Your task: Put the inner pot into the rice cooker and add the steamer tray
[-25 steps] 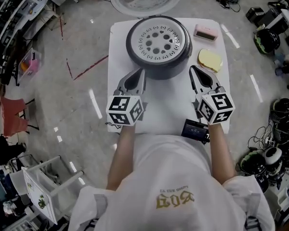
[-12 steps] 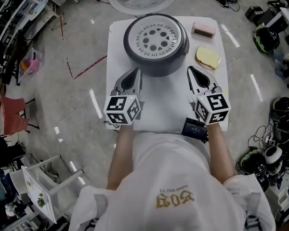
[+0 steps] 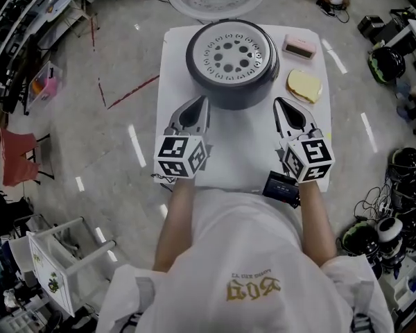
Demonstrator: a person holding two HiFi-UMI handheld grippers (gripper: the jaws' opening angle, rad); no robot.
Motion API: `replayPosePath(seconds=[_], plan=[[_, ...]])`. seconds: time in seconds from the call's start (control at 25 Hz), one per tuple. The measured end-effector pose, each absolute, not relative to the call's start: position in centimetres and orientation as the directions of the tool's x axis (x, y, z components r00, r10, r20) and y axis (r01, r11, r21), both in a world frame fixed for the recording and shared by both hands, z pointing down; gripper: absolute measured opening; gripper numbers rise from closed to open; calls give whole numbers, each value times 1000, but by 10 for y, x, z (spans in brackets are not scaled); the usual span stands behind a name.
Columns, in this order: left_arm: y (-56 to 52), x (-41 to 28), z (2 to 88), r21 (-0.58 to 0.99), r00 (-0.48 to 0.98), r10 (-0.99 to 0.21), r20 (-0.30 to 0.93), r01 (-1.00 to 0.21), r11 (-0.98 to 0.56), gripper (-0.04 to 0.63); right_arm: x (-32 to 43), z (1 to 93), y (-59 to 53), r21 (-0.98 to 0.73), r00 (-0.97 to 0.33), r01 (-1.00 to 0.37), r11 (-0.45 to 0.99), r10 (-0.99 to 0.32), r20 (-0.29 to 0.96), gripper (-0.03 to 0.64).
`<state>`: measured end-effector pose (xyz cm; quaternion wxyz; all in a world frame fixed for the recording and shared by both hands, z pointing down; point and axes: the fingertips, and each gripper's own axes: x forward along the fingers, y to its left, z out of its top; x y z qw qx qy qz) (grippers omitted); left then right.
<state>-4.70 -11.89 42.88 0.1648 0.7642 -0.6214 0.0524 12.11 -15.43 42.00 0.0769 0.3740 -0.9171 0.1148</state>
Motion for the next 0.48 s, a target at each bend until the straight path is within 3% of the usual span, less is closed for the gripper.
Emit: replayPosePath(seconds=[0.48], plan=[[-115,-53,429,187,220,-932,288,-967,-171,15,112,420,-150,-162,-718,-694,701,-660,220,9]])
